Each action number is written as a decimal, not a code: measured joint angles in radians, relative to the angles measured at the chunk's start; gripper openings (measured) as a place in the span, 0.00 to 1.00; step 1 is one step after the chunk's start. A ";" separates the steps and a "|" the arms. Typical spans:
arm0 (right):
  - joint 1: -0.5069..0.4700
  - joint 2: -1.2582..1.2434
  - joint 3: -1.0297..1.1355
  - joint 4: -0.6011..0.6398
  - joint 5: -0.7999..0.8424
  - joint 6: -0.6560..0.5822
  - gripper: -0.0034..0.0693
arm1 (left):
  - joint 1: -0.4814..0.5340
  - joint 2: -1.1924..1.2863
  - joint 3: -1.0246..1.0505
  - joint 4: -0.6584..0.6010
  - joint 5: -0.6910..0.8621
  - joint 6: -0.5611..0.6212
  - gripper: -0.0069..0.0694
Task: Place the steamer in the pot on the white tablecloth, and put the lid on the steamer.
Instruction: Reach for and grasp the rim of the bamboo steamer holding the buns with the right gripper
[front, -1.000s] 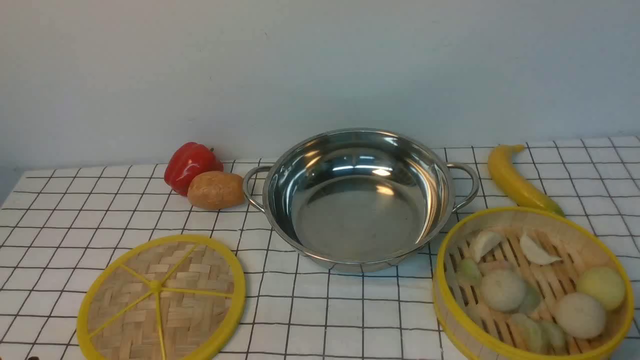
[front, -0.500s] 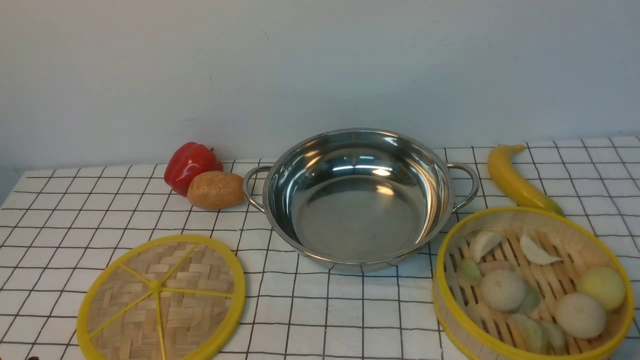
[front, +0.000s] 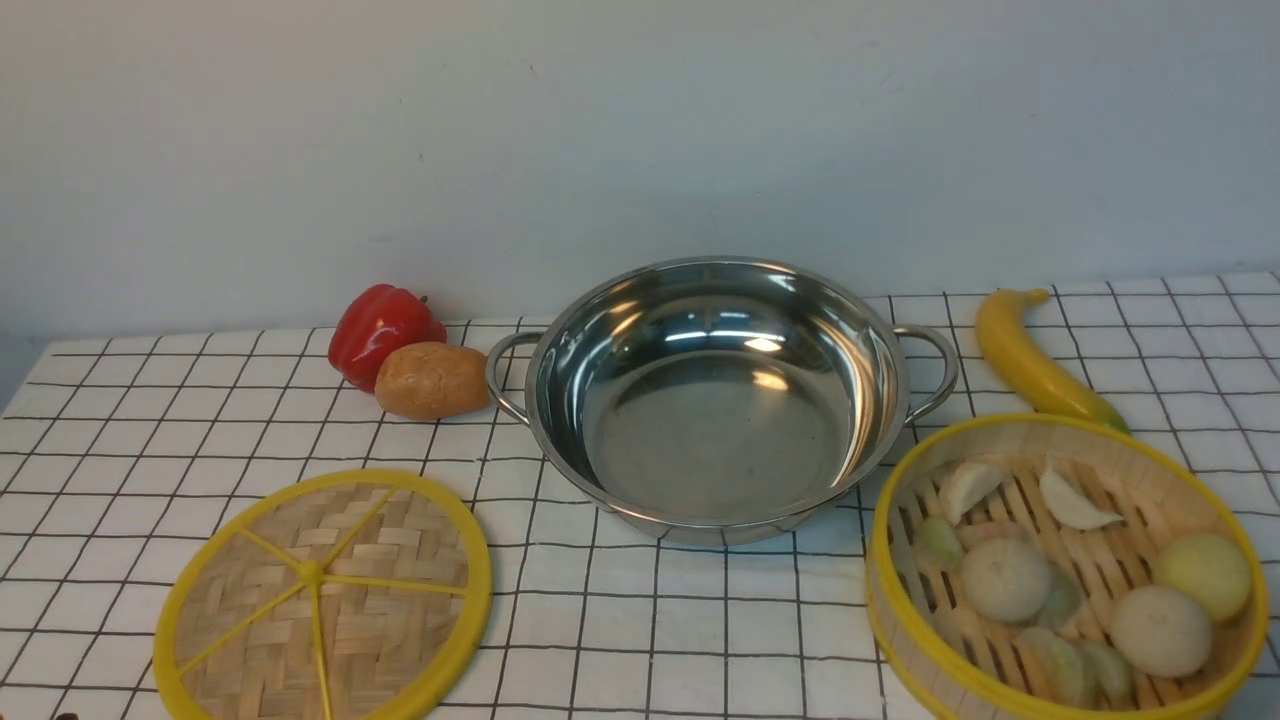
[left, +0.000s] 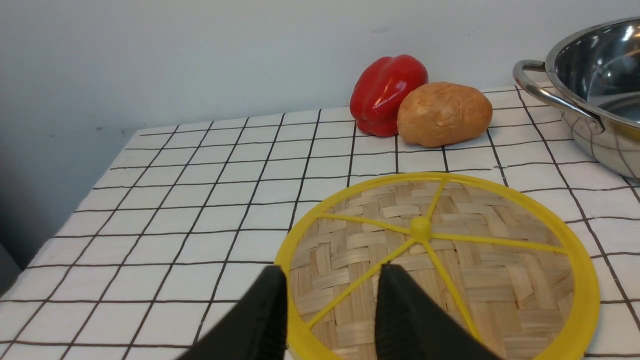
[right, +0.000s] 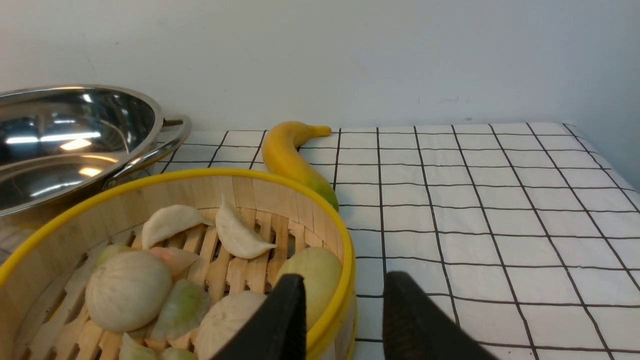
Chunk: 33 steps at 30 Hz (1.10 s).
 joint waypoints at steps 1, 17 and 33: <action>0.000 0.000 0.000 0.000 0.000 0.000 0.38 | 0.000 0.000 0.000 0.000 0.000 0.000 0.41; 0.000 0.000 0.000 0.256 -0.126 0.068 0.38 | 0.000 0.000 0.000 -0.086 -0.181 -0.094 0.41; 0.000 0.000 0.000 0.596 -0.242 0.110 0.38 | 0.000 0.000 0.000 -0.309 -0.365 -0.298 0.41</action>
